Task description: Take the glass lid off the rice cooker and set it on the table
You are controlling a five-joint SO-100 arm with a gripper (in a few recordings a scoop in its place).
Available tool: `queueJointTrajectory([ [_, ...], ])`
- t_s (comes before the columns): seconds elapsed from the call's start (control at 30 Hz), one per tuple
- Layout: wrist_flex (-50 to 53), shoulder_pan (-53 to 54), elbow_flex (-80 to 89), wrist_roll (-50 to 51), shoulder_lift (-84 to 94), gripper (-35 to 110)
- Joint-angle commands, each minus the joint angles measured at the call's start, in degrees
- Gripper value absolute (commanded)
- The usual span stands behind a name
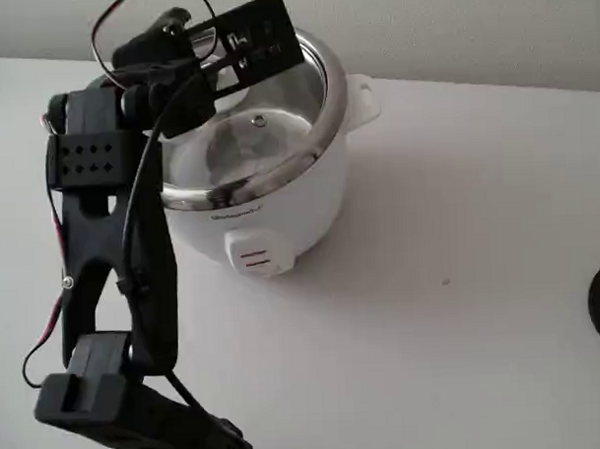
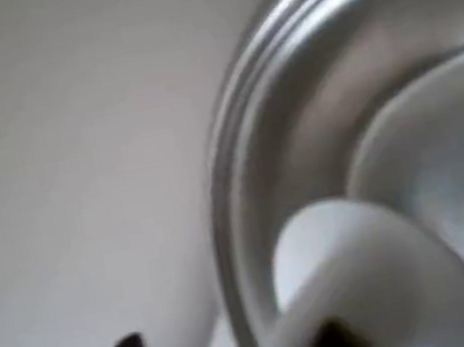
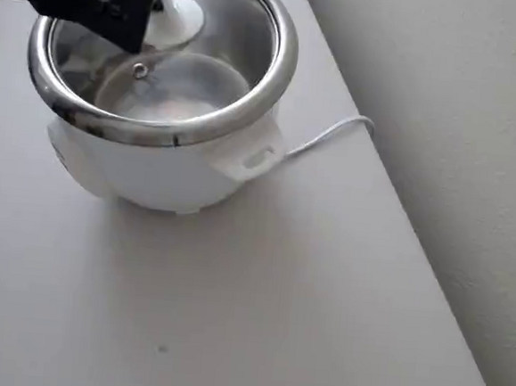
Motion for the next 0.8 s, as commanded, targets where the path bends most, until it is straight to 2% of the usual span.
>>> queueJointTrajectory([
  [0.0,-4.75,0.62,-2.9,0.7,-2.37,12],
  [0.1,-6.06,0.7,-3.34,2.29,-3.6,0],
  [0.27,-5.71,1.41,-2.9,8.53,3.69,0],
  [0.6,-5.36,1.93,-2.9,9.05,26.02,0],
  [0.77,-2.81,6.24,-2.9,6.68,35.6,0],
])
